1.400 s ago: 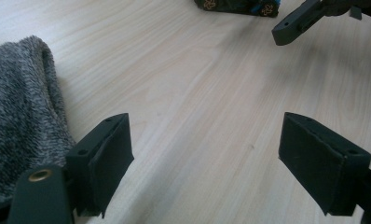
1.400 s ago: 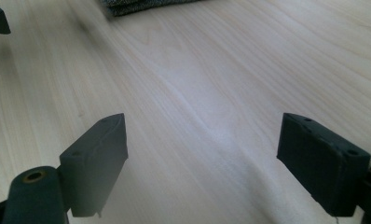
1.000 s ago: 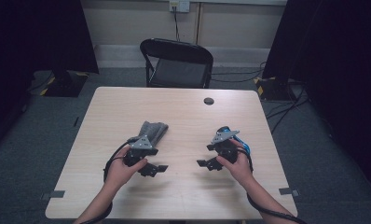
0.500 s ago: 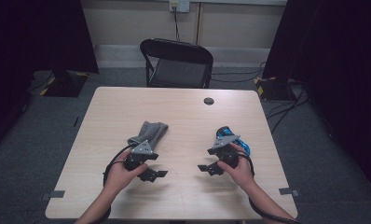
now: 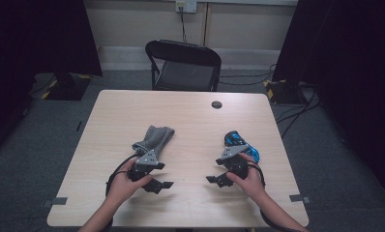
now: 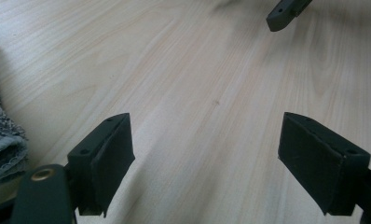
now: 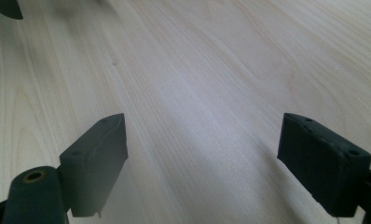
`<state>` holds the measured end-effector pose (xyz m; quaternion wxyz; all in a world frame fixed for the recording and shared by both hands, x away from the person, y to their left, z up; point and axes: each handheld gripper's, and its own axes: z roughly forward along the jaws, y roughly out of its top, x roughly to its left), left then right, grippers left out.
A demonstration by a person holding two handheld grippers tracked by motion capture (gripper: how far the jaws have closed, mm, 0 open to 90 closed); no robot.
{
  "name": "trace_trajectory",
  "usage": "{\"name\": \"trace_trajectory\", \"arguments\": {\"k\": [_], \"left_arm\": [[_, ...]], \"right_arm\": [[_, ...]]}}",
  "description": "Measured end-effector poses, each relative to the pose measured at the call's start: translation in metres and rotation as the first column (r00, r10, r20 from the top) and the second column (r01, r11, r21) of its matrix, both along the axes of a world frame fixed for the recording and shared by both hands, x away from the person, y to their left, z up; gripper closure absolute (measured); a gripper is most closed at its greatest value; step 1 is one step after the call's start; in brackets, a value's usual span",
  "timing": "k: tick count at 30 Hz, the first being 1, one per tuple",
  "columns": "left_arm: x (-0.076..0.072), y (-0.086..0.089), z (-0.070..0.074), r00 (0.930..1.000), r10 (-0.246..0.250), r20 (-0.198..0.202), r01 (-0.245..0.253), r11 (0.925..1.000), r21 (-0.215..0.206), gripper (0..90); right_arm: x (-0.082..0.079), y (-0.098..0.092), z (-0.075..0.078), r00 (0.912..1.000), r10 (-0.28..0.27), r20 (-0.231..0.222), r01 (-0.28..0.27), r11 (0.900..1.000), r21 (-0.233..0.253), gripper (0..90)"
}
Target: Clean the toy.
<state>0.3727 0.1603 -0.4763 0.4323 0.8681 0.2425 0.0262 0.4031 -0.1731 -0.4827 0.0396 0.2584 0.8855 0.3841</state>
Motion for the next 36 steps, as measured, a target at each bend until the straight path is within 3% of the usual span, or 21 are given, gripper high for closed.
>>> {"name": "trace_trajectory", "arguments": {"k": [30,36], "left_arm": [[-0.014,0.008,-0.005,0.9999,-0.006,-0.015,0.007,0.9999,0.015,18.0],[-0.017,0.01,-0.008,0.9999,-0.008,-0.014,0.009,0.9998,0.017,18.0]], "right_arm": [[-0.02,-0.006,-0.006,0.9997,0.022,-0.011,-0.022,1.0,0.007,15.2],[-0.023,-0.006,-0.009,0.9995,0.029,-0.014,-0.03,0.999,-0.016,15.3]]}}
